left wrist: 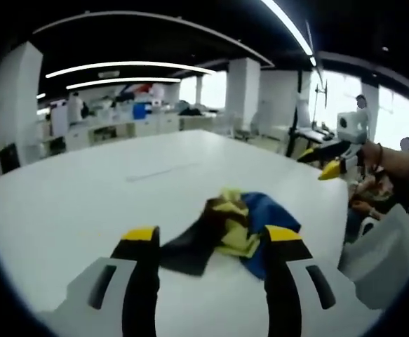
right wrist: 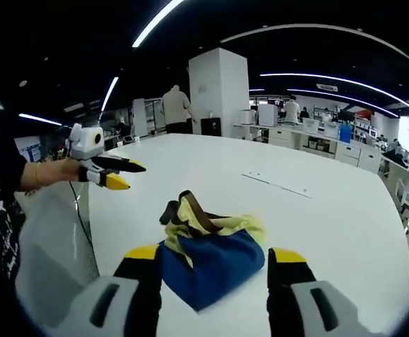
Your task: Fold the garment on the visible template until the final outline fits inside the template.
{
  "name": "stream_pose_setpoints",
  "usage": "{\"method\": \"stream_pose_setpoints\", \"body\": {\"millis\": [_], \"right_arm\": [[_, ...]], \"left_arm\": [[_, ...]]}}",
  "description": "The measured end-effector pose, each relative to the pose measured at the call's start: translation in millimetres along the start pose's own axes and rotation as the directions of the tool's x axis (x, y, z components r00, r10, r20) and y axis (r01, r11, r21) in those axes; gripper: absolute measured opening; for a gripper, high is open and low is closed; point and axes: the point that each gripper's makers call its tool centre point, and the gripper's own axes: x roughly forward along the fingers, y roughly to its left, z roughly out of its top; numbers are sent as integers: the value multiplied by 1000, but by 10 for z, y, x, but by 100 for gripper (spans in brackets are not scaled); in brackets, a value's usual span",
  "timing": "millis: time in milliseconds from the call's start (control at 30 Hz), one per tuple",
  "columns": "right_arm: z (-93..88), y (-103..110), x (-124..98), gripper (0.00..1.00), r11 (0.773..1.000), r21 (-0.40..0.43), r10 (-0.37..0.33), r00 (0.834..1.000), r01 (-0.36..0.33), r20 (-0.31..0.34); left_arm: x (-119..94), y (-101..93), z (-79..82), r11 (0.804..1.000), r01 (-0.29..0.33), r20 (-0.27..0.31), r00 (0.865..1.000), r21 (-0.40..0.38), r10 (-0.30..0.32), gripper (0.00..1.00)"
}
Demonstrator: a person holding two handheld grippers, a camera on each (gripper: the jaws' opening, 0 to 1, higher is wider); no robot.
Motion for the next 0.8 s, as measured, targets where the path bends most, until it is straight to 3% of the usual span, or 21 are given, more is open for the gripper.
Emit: {"method": "stream_pose_setpoints", "body": {"millis": [333, 800], "right_arm": [[-44, -99, 367, 39, 998, -28, 49, 999, -49, -22], [-212, -295, 799, 32, 998, -4, 66, 995, -67, -78]], "left_arm": [[287, 62, -105, 997, 67, -39, 997, 39, -65, 42], [694, 136, -363, 990, 118, -140, 984, 73, -107, 35]]}}
